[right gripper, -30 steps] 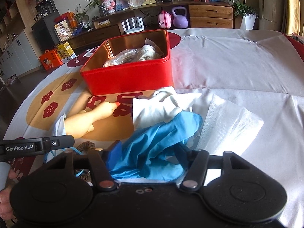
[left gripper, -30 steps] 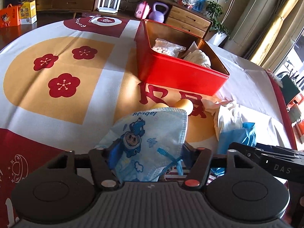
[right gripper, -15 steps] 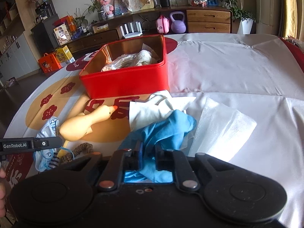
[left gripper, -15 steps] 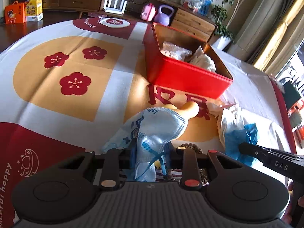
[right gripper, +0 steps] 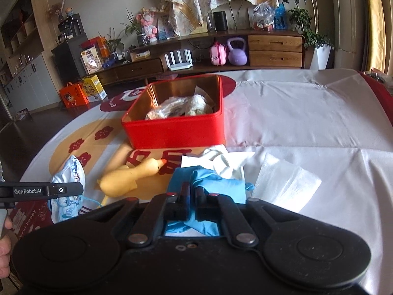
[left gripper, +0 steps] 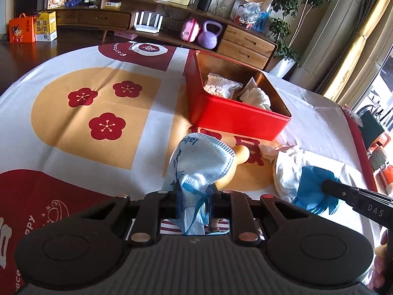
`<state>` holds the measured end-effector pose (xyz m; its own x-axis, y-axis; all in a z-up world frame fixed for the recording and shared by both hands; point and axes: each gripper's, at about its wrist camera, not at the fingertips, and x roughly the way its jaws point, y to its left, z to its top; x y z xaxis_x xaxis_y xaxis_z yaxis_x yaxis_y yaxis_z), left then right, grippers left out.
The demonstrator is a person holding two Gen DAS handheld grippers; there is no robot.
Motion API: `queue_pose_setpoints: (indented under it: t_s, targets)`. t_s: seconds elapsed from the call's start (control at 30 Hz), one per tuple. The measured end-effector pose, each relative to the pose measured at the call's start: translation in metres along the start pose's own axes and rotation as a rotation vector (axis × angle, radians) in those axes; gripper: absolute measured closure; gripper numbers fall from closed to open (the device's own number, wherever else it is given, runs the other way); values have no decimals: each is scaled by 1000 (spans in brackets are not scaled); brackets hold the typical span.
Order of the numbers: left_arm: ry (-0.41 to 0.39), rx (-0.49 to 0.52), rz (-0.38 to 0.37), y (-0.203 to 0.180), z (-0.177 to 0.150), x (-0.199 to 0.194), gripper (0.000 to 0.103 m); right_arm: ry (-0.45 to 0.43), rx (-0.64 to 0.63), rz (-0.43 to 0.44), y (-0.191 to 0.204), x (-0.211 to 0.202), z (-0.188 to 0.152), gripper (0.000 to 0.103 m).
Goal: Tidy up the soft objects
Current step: 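Grasp the blue-printed face mask with the left tool while the right tool grasps the blue glove, then carry the face mask and blue glove with both tools over the red tin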
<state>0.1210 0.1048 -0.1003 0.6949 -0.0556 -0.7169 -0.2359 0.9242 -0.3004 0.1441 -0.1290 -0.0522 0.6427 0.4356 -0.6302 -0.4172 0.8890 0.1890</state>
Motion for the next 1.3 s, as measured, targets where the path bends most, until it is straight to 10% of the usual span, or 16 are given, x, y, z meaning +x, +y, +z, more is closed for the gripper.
queue_pose_setpoints:
  t_s: [1.3]
  targets:
    - [-114, 222, -58, -82, 97, -40, 85, -157, -200, 104, 30, -38, 106, 97]
